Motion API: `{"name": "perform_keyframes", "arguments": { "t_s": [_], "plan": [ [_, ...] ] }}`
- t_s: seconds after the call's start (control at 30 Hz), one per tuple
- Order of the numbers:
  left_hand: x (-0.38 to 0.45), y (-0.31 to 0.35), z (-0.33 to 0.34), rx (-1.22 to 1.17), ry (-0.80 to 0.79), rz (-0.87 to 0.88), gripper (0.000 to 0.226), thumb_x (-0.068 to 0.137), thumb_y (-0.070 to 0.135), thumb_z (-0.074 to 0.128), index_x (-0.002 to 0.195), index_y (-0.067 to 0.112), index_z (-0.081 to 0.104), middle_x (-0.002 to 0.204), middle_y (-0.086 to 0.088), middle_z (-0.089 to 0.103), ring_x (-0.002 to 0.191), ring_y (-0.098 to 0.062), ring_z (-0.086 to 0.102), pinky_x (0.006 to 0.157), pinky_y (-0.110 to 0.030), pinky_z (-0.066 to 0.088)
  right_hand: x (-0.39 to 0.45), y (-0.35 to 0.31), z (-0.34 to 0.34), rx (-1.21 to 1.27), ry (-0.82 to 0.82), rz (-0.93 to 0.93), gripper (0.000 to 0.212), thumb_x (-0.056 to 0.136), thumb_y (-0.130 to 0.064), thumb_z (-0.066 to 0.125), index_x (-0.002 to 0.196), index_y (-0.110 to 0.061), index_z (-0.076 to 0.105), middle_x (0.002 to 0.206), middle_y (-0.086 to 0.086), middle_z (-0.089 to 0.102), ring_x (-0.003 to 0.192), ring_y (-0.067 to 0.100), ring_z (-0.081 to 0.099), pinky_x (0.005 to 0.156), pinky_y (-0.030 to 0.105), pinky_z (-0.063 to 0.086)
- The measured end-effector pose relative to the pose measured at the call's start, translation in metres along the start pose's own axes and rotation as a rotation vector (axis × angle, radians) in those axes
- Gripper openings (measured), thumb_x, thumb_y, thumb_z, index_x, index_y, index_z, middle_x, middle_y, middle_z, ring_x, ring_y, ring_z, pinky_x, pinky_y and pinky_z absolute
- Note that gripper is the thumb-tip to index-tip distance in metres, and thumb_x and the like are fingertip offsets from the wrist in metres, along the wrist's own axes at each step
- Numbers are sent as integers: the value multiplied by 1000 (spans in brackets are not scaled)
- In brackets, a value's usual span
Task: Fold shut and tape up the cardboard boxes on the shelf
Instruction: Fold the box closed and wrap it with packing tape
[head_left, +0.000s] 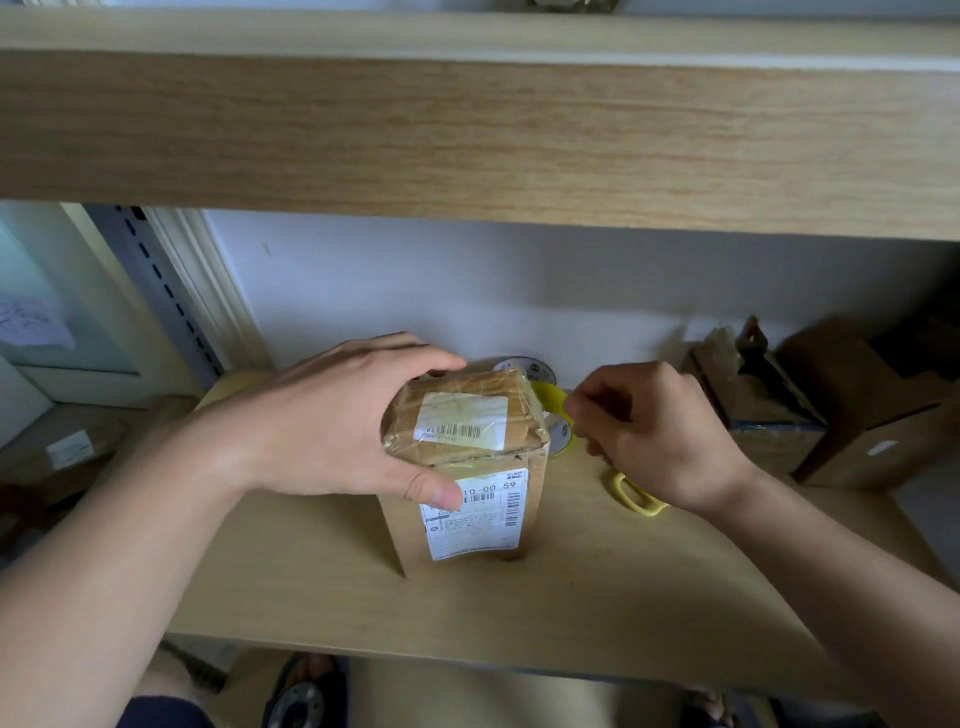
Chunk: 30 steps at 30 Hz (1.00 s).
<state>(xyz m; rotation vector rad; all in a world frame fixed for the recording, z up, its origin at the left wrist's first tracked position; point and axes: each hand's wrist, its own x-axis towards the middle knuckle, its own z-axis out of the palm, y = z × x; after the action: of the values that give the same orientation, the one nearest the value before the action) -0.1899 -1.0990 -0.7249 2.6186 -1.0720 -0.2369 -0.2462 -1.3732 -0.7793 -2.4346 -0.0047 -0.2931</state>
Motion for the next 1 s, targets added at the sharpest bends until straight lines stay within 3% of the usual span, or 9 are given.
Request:
{"name": "perform_keyframes", "arguments": {
  "t_s": [0.17, 0.3, 0.37, 0.43, 0.57, 0.63, 0.73, 0.83, 1.0],
  "plan": [
    [-9, -8, 3, -65, 18, -91, 95, 53, 91, 71, 135, 48, 46, 122, 34, 55, 113, 9, 54, 99, -29, 49, 5, -17, 8, 611, -130, 119, 32, 108, -35, 47, 109, -16, 73, 103, 4, 76, 95, 21, 73, 77, 41, 57],
    [-9, -9, 8, -187, 102, -108, 84, 58, 74, 84, 129, 44, 54, 114, 28, 66, 105, 6, 62, 90, -28, 53, 6, -21, 19, 710, -251, 68, 46, 95, -56, 52, 125, -25, 67, 121, -4, 74, 115, 13, 68, 96, 31, 54],
    [-6, -10, 14, -261, 137, -110, 78, 60, 67, 88, 126, 41, 57, 112, 23, 70, 103, 2, 66, 89, -33, 55, 6, -24, 22, 721, -274, 61, 50, 88, -53, 59, 128, -25, 64, 122, -4, 73, 113, 9, 68, 91, 22, 54],
    [-4, -11, 25, -427, 134, -97, 78, 62, 61, 90, 128, 38, 57, 115, 18, 71, 107, -4, 68, 94, -39, 55, 5, -24, 27, 713, -256, 58, 54, 84, -49, 66, 130, -22, 61, 120, -1, 73, 111, 10, 70, 89, 23, 55],
    [-2, 3, 51, -841, 202, -167, 91, 64, 66, 75, 145, 41, 43, 127, 23, 64, 118, 3, 63, 99, -23, 48, 3, -27, 41, 862, -219, 134, 62, 77, -41, 77, 131, -19, 56, 113, 0, 75, 99, 11, 74, 76, 18, 54],
    [1, 11, 58, -953, 288, -250, 88, 62, 74, 67, 142, 46, 46, 118, 30, 66, 113, 10, 62, 95, -20, 45, 2, -29, 45, 933, -218, 158, 58, 80, -37, 83, 126, -12, 58, 105, 0, 78, 94, 12, 75, 74, 17, 54],
    [8, 9, 62, -1055, 303, -324, 74, 60, 75, 68, 129, 50, 56, 117, 24, 67, 115, 5, 63, 100, -26, 45, 4, -30, 47, 1005, -225, 172, 40, 88, -31, 69, 118, -6, 58, 93, -5, 77, 87, 8, 74, 71, 16, 53],
    [13, 1, 61, -1167, 343, -345, 45, 67, 62, 71, 109, 48, 67, 101, 23, 73, 114, -6, 67, 98, -35, 47, 5, -27, 47, 1015, -260, 182, 39, 93, -35, 67, 117, -7, 56, 95, -5, 75, 90, 8, 72, 76, 19, 53],
    [5, 3, 68, -1251, 305, -238, 48, 79, 28, 70, 126, 27, 60, 99, 5, 68, 103, -18, 66, 96, -39, 46, 9, -16, 43, 1061, -316, 160, 52, 90, -37, 66, 124, 1, 52, 110, 14, 71, 105, 25, 70, 95, 37, 52]
  ]
}}
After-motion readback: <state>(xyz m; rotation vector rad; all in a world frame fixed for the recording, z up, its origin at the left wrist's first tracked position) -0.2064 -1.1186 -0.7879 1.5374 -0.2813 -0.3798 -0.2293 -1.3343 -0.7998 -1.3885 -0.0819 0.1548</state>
